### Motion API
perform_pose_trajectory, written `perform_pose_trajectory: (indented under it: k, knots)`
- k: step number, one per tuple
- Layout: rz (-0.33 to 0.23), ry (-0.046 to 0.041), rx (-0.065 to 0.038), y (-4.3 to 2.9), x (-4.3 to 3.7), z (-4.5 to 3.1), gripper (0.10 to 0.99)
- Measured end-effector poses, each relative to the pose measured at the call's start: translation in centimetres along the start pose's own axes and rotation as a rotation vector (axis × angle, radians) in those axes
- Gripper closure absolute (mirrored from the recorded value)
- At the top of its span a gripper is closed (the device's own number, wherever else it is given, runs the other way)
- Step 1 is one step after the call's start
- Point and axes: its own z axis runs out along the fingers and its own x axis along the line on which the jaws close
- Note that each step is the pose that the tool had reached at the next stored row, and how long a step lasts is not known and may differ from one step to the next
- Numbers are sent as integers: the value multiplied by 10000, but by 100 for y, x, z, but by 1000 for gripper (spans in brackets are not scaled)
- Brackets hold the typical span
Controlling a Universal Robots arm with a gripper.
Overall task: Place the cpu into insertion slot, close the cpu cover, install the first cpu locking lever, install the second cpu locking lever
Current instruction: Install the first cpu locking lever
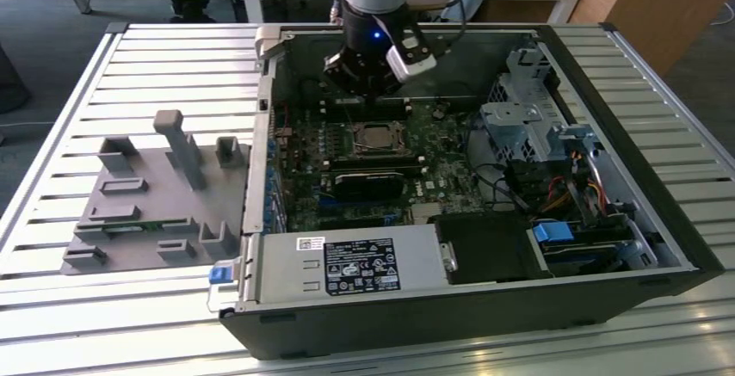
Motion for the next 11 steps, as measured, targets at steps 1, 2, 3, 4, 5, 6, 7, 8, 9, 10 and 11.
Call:
perform_pose_trajectory:
  k: [1,2,3,4,5,6,7,8,9,10,11]
  knots:
    - [-57,2,-11,0,6,5,980]
    - [-69,2,-14,0,18,9,980]
    - [-71,3,-15,0,39,11,980]
    - [-70,3,-19,-1,65,11,980]
    - [-68,2,-21,-1,94,12,980]
    - [-67,2,-20,-2,124,11,980]
    - [-67,2,-21,-2,153,11,980]
    - [-57,1,-22,-2,180,12,980]
    - [-40,2,-21,-2,203,13,980]
    - [-12,0,-22,-1,223,16,980]
    - [20,-1,-21,1,241,17,980]
